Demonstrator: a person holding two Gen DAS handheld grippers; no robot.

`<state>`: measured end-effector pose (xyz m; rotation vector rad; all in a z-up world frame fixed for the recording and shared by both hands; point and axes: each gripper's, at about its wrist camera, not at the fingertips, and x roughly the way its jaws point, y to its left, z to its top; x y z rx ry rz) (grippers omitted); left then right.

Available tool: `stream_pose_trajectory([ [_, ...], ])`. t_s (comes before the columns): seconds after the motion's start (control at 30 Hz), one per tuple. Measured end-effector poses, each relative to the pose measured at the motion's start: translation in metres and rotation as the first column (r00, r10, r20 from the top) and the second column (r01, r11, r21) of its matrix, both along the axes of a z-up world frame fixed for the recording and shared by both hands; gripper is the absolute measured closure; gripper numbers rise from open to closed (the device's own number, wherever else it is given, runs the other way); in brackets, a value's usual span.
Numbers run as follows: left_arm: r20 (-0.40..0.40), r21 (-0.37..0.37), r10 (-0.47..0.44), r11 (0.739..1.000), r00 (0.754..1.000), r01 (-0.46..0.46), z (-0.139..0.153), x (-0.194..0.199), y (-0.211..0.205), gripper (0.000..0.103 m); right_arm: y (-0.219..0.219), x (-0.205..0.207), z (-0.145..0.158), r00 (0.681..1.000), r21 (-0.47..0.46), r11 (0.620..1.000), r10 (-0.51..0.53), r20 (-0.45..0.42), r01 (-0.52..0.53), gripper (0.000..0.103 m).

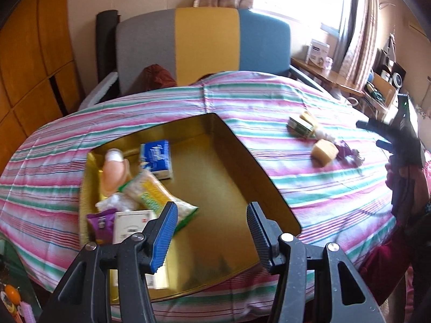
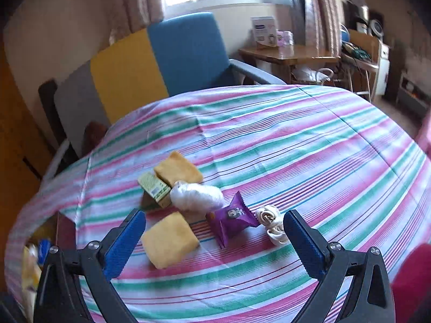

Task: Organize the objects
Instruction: 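Move both grippers back toward the remaining items on the cloth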

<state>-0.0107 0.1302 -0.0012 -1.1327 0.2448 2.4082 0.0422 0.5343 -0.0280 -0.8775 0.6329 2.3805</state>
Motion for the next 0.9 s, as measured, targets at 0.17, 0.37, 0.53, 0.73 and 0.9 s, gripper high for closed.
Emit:
stream_pose_trajectory([
  [0.17, 0.037, 0.012, -0.046, 0.999, 0.998, 0.045, -0.002, -0.003, 0.022, 0.049, 0.021, 0.015, -0.006, 0.996, -0.116, 0.990, -0.080, -0.026, 0.077, 0.000],
  [0.37, 0.125, 0.045, -0.052, 0.998, 0.991, 0.047, -0.005, -0.018, 0.042, 0.049, 0.024, 0.015, -0.011, 0.996, -0.155, 0.984, -0.087, -0.015, 0.084, 0.000],
  [0.53, 0.134, 0.050, -0.116, 0.993, 0.984, 0.110, -0.001, -0.019, 0.070, 0.049, 0.028, 0.017, -0.016, 0.996, -0.209, 0.974, -0.091, -0.021, 0.085, 0.000],
  [0.73, 0.152, 0.044, -0.186, 0.982, 0.971, 0.181, -0.001, -0.023, 0.108, 0.049, 0.035, 0.020, -0.022, 0.994, -0.280, 0.956, -0.100, -0.031, 0.088, 0.000],
  [0.9, 0.215, 0.064, -0.199, 0.980, 0.956, 0.190, -0.007, -0.040, 0.138, 0.049, 0.043, 0.027, -0.028, 0.990, -0.351, 0.930, -0.134, -0.052, 0.108, 0.000],
])
